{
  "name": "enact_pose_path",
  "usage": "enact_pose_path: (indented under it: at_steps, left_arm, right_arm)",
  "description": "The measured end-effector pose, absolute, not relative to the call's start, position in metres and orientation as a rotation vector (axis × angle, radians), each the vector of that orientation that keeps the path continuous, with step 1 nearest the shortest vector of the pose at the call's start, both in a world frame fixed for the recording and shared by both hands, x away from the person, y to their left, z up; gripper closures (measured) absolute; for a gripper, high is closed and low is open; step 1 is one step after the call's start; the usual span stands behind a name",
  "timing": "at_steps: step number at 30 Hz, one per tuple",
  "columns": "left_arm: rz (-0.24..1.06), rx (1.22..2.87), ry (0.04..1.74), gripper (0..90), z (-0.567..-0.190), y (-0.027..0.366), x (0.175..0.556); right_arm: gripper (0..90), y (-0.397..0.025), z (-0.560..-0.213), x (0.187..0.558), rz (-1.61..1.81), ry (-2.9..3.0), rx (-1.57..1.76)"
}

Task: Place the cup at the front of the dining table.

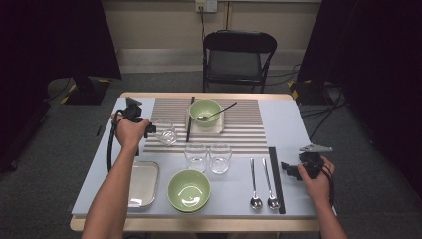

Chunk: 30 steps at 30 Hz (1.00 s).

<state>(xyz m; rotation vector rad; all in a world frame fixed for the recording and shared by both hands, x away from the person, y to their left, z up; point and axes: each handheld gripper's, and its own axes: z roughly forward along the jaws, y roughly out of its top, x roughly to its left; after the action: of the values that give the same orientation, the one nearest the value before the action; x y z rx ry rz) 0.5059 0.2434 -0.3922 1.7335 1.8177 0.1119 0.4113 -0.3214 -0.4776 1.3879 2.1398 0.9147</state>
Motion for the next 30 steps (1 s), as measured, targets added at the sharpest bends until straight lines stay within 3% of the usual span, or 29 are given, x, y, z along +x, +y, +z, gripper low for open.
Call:
enact_pose_path:
  at_steps: [30]
  left_arm:
    - [0.132, 1.726, 1.815, 79.7, -0.3929, 0.2393, 0.5061]
  right_arm:
    - [15.2, -0.3214, -0.4777, 0.4114, 0.917, 2.14, 1.386]
